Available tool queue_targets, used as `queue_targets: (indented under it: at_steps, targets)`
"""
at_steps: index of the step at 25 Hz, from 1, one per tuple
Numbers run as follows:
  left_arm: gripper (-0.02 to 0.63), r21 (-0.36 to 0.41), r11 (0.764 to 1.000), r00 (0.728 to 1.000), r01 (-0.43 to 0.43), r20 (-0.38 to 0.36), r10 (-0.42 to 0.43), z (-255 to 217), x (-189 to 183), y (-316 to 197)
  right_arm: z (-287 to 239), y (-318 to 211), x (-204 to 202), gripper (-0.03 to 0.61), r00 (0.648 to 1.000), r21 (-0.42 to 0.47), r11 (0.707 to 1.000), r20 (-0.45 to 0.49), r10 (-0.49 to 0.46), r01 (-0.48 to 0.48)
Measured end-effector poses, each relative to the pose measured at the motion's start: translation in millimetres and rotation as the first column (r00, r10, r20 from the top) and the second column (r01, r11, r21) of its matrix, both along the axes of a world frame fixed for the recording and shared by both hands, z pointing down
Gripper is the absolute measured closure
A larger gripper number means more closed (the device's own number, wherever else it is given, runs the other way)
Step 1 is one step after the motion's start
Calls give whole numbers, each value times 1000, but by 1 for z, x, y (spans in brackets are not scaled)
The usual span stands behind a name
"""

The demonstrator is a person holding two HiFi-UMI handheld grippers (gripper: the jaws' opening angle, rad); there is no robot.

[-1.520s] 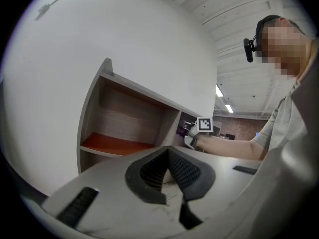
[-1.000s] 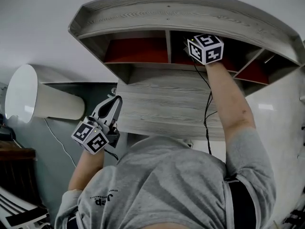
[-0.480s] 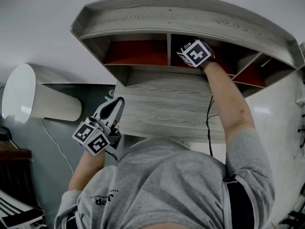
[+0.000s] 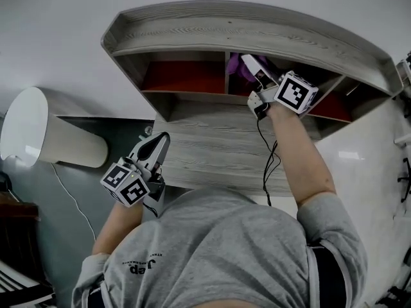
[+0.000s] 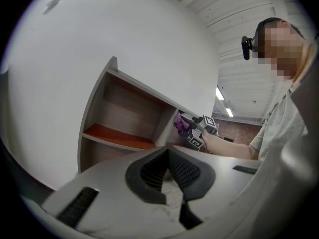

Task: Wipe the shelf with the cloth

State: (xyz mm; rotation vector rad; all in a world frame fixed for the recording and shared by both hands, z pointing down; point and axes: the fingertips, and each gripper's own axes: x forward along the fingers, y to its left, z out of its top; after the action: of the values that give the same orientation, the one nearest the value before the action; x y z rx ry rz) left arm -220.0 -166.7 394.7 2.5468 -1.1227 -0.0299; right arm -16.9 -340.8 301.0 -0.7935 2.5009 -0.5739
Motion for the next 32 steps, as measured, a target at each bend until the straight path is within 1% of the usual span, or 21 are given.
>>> queue_targets:
  at_steps: [2,5,7,9,11,12,14,15,17,19,20,21,22,23,24,25,27,28,29,30,32]
  targets:
    - [598,-9,1000,1000,3,-5,-3,2,0,0,1,-3,-1,518,996,-47,999,87,-20,25]
    - [597,-12,1000,1000,1,-3,-1,4,0,2,1,-7,-6,520,997,-71,997,76,-3,8]
    - [597,-11,1000,1000,-1,-3,1,5,-1,2,4,-7,-10,517,1000,-60,998,-9,10,-11]
    - [597,-11,1000,1000,-3,-10,3,8,-2,1,6,-6,-13,515,988,-10,999,-151,30,-32]
    - [597,-17,1000,1000,-7,-15,6,11,0,1,18,-5,-15,515,950,22,999,-311,37,-32]
    - [597,-20,1000,1000,-10,-17,10,13,2,1,29,-4,-16,515,919,21,999,-393,31,-25]
    - [597,-27,999,1000,-17,-23,16,15,7,0,65,-2,-19,516,821,2,1000,-571,9,-9]
    - [597,-30,999,999,-20,-26,19,16,8,0,88,-1,-21,517,748,-6,1000,-663,-3,-1]
    - [597,-33,999,999,-26,-32,24,17,10,-1,132,1,-24,518,562,-12,1000,-827,-22,21]
    - [597,-33,999,999,-29,-37,28,17,12,-2,162,3,-26,518,383,0,999,-923,-17,46]
    - [597,-33,999,999,-31,-39,29,17,12,-2,168,3,-27,518,320,12,998,-947,-7,56]
    - [597,-31,999,999,-32,-41,30,16,12,-3,170,3,-28,518,272,22,997,-962,3,69]
    - [597,-29,999,999,-32,-41,31,16,12,-3,170,3,-29,518,233,30,996,-972,10,85]
    - [597,-28,999,999,-32,-42,31,16,12,-4,168,3,-31,518,210,36,994,-978,14,103]
    - [597,-29,999,999,-31,-43,29,16,12,-4,164,2,-30,517,211,45,993,-977,21,110]
    - [597,-31,999,999,-30,-44,28,17,13,-3,157,-1,-24,518,242,65,994,-969,41,92]
    - [597,-35,999,998,-30,-48,28,18,12,-1,130,-15,1,517,367,155,987,-916,158,-40]
    - [597,-37,999,998,-30,-48,28,18,10,0,111,-24,16,517,426,218,967,-868,253,-130]
    - [597,-38,999,999,-28,-47,26,18,8,0,91,-32,29,517,468,283,936,-811,351,-211]
    - [597,-41,999,999,-23,-46,22,19,5,0,73,-39,36,517,492,345,899,-753,436,-269]
    - [597,-49,999,999,-10,-43,8,22,-2,0,49,-47,31,515,511,451,839,-665,544,-306]
